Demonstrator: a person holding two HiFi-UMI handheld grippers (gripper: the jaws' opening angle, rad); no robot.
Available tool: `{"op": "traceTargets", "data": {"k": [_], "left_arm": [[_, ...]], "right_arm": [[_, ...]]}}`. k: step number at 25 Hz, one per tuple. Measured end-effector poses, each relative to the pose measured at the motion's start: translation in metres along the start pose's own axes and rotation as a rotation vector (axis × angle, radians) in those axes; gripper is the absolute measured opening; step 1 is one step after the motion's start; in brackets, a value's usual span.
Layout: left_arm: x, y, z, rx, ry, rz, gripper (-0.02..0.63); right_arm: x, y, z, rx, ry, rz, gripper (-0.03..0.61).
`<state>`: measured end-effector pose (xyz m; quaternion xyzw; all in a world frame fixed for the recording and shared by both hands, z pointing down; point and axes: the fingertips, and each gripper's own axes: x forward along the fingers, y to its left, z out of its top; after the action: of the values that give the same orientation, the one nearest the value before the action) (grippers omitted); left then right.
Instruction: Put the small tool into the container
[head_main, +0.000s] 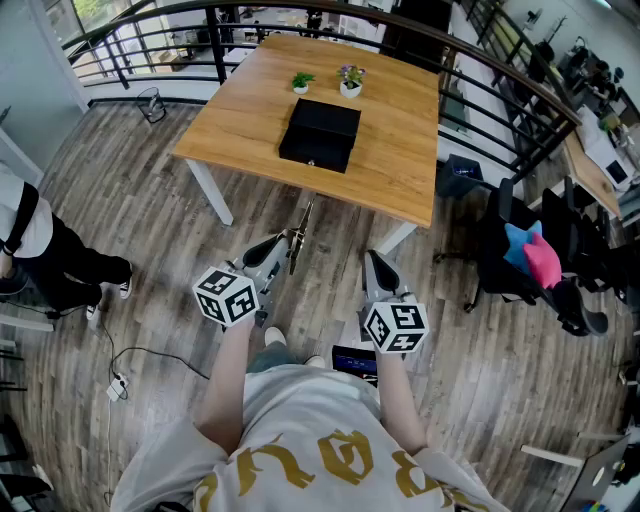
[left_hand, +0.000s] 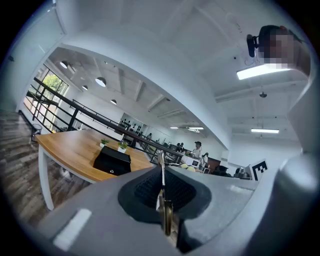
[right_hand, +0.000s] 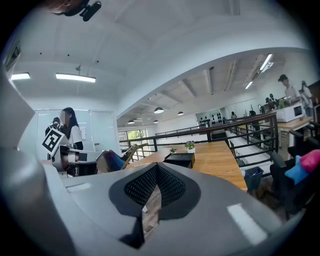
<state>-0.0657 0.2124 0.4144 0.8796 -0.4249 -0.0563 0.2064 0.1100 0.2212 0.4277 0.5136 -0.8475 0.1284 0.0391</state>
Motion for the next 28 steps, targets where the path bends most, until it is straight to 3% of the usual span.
{"op": "traceTargets", "data": {"k": [15,22,28], "left_arm": [[0.018,0.003,-0.007,-0.157,-0.051,-0.026,0.012],[0.047,0.040,-0.002,-0.126,-0.035,-0.004,0.012],[0.101,0.098,0.009,-0.137,-0.009,-0.022,0.012]], "right_arm": [[-0.003,-0.032,-0.010,0.016,0.017,-0.038,0.025],[0.035,-0.049,-0.011,0.004,0.035,-0.030,0.026],[0.099,-0.082,-0.015,0.025,0.075,-0.069,0.026]]}}
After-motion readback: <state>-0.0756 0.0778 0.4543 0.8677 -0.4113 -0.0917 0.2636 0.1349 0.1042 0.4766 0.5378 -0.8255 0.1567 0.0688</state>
